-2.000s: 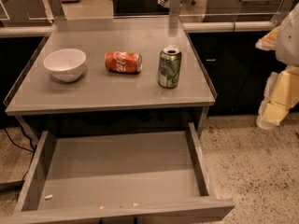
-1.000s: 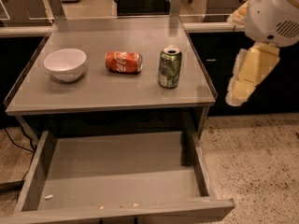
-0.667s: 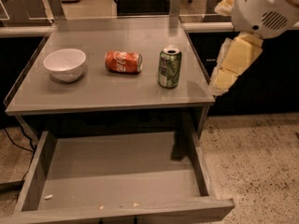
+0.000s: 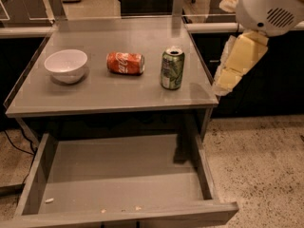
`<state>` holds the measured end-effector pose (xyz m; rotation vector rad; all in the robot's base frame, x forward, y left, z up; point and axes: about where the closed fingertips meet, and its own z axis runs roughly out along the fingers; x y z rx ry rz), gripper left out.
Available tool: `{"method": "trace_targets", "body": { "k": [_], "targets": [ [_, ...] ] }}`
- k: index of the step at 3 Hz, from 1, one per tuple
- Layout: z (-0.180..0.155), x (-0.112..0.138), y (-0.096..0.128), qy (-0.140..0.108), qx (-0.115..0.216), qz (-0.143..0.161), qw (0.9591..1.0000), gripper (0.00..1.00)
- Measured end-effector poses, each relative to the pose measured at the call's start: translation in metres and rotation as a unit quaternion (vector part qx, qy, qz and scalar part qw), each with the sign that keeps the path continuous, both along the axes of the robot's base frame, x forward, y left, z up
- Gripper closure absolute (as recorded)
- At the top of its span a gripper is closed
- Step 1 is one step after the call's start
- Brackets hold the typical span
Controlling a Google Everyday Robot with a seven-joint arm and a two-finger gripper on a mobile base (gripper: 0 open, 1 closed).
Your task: Place coke can into top drawer
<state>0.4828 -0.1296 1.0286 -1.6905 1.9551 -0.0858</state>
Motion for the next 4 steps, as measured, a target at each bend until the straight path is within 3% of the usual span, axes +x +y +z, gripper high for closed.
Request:
{"method": "trace_targets", "body": {
  "k": [1,2,3,4],
  "targets": [
    [-0.009,0.025,0.035,0.002,-0.004,0.031,0.9995,0.00],
    [-0.053,0.074,0.106,0.015,0.008,0.079,0.9967,0.00],
    [-0.053,0.074,0.106,0.015,0.008,0.079,0.9967,0.00],
    [-0.056,0.089,0.110,0.010,-0.009,0.081,0.9966,0.00]
  ]
}}
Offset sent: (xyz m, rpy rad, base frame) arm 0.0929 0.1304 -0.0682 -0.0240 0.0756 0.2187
